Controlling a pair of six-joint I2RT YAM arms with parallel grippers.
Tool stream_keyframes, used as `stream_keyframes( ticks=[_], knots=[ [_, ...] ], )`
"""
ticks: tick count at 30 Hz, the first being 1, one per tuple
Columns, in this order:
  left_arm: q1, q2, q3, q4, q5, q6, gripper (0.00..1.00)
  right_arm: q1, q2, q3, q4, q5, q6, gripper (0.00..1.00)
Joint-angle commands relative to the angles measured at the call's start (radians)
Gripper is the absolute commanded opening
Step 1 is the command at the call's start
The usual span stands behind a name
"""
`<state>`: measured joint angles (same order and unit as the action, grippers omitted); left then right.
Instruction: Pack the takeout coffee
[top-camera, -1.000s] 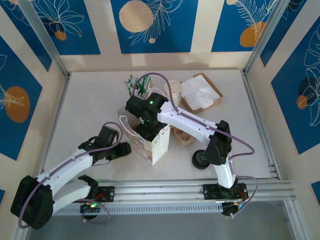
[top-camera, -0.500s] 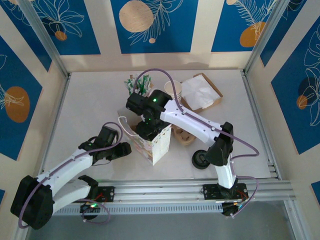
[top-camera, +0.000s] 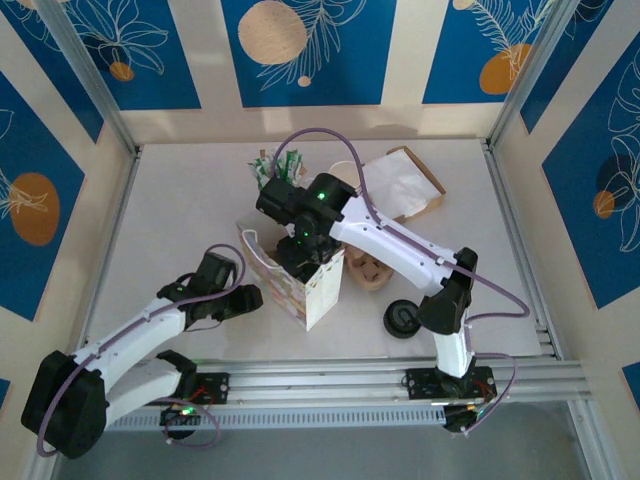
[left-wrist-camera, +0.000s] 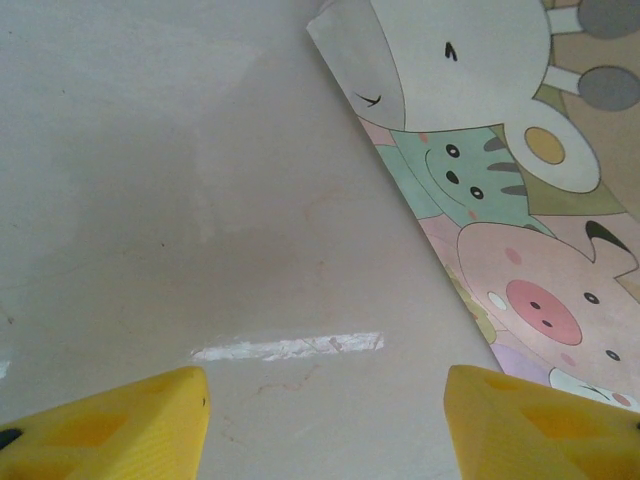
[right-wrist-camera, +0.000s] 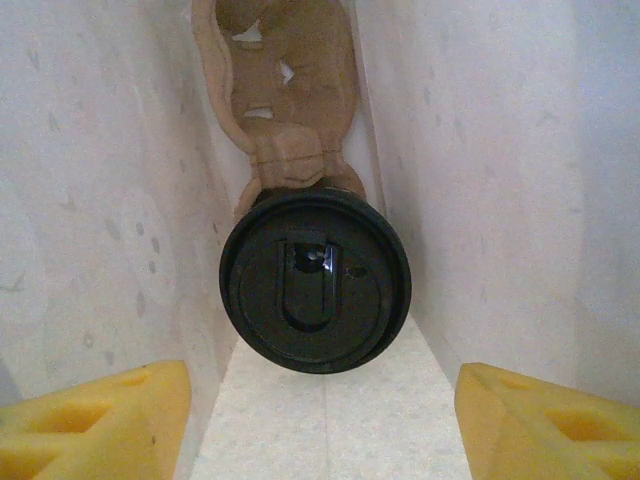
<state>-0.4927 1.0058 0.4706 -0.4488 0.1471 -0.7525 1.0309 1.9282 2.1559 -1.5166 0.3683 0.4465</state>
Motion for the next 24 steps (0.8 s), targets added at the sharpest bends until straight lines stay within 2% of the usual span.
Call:
stream_keyframes(
  ticks=[1,13,24],
  knots=[
    [-0.014,0.005,0.01,-0.006,-0.015,0.01,0.63,0.01,-0.029,0.031,-0.029,0.004,0.009,0.68],
    [-0.014,-0.022,0.022,-0.034,-0.024,0.016,0.64,0.015,-0.032,0.046,-0.054,0.013,0.008,0.62],
    [-0.014,-0.04,0.035,-0.065,-0.031,0.022,0.64,0.031,-0.039,0.089,-0.079,0.024,0.005,0.61]
  ],
)
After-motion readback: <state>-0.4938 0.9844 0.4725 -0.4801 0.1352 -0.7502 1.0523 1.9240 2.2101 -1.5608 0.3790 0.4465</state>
